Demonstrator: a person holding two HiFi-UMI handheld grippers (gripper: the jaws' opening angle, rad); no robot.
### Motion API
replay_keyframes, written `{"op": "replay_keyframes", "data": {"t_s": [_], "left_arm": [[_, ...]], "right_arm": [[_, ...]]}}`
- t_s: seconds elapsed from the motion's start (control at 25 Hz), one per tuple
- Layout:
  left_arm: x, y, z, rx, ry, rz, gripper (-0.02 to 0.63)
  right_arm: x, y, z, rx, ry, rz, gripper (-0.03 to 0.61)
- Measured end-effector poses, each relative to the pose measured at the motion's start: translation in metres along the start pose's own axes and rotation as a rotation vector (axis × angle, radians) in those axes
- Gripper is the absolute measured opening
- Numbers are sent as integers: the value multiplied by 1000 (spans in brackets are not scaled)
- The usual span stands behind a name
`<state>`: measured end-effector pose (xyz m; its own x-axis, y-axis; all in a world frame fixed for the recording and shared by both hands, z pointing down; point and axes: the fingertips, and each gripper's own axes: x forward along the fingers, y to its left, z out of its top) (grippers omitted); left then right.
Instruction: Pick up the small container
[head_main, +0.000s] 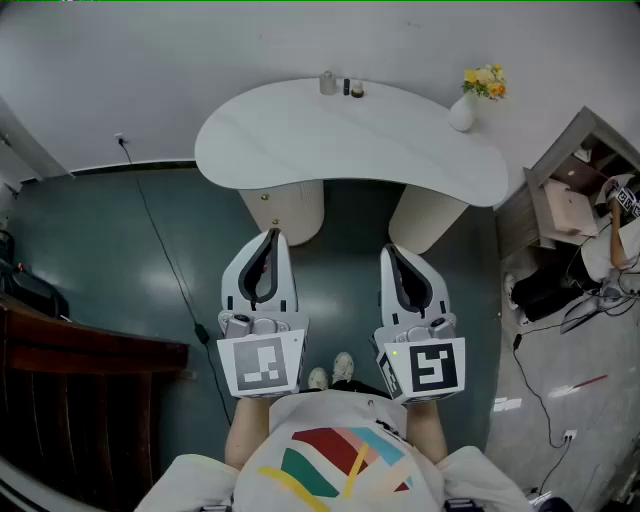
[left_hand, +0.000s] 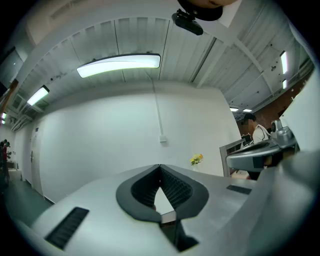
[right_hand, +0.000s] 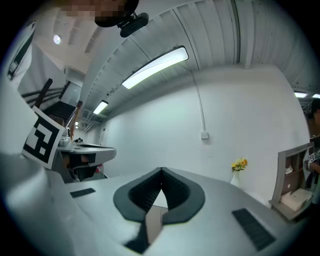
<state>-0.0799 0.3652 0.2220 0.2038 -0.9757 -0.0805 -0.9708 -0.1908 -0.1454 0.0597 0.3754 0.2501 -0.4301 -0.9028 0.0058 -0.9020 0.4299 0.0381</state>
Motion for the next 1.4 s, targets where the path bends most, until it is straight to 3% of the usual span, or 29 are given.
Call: {"op": "replay_keyframes", "data": {"t_s": [0.48,0.72,1.4], "left_arm": [[8,-4,-3,-6,7,-7,18],[16,-10,-2,-4,11,-8,17],[47,-23,1,11,-40,8,17]], "right_arm": [[3,-10,-4,-9,15,-15,11],[2,-24,4,45,-49,-28,11],[18,-59,2,1,-81,-19,11]]}}
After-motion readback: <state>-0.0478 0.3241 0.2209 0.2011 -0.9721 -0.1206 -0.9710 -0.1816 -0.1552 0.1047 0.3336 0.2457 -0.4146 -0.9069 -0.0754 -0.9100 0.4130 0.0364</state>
